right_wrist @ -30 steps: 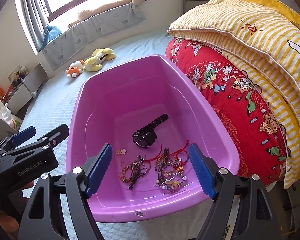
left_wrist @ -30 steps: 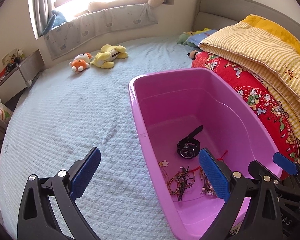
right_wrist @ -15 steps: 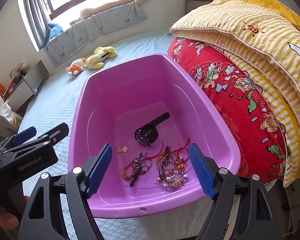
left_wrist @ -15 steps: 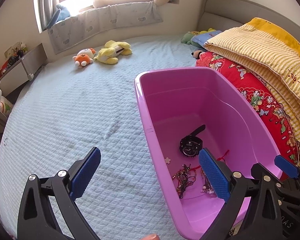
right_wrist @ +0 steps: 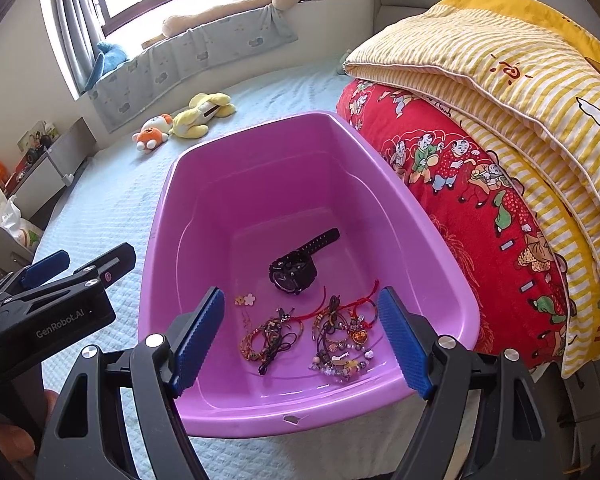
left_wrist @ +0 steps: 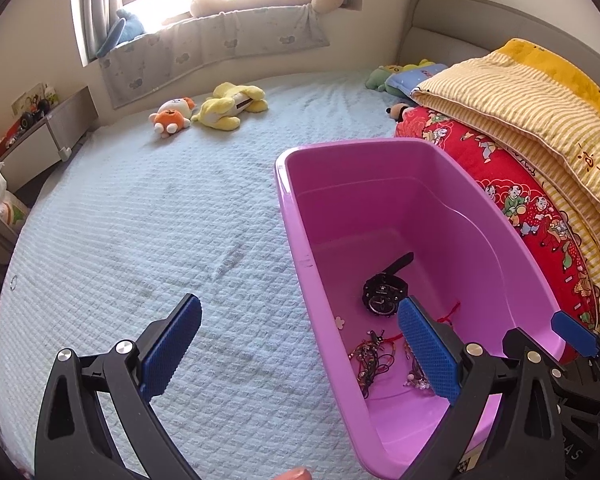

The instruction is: Organize jewelry

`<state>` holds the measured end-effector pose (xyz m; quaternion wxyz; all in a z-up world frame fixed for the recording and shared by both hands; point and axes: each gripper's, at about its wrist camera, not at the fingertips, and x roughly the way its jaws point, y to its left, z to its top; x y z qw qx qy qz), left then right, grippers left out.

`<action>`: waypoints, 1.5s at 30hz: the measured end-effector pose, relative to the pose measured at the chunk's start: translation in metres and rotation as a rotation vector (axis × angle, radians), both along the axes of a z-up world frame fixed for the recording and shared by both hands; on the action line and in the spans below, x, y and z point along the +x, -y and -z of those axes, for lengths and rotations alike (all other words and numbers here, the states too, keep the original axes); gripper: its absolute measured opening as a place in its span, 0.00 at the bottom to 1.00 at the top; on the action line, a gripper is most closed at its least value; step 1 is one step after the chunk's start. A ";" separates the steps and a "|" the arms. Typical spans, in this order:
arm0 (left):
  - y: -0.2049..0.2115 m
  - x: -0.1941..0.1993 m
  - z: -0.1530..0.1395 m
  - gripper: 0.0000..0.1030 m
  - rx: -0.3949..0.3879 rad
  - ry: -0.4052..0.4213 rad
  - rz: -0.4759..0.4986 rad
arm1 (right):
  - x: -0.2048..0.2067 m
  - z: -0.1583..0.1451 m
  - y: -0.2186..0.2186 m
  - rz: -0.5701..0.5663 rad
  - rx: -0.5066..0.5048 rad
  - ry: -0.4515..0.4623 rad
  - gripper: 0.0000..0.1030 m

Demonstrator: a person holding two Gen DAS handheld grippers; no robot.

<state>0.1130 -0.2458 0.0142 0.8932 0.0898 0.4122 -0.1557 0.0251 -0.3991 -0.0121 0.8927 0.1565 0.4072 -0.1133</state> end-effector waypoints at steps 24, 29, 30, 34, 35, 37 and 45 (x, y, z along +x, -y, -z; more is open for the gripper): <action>0.002 -0.002 0.004 0.94 0.013 -0.006 0.007 | 0.000 0.003 -0.002 -0.003 -0.006 -0.008 0.73; 0.002 -0.001 0.005 0.94 0.008 -0.014 0.009 | 0.000 0.004 -0.002 -0.004 -0.006 -0.008 0.73; 0.002 -0.001 0.006 0.94 0.007 -0.016 0.008 | 0.000 0.004 -0.002 -0.004 -0.005 -0.008 0.73; 0.002 -0.001 0.007 0.94 0.009 -0.018 0.005 | 0.000 0.004 -0.002 -0.005 -0.004 -0.009 0.73; 0.002 -0.001 0.007 0.94 0.008 -0.019 0.005 | 0.000 0.004 -0.003 -0.006 -0.004 -0.009 0.73; 0.002 -0.001 0.007 0.94 0.006 -0.022 0.007 | 0.000 0.004 -0.003 -0.007 -0.004 -0.009 0.73; 0.002 -0.003 0.009 0.94 -0.004 -0.024 0.022 | 0.001 0.006 -0.002 -0.011 0.004 -0.011 0.73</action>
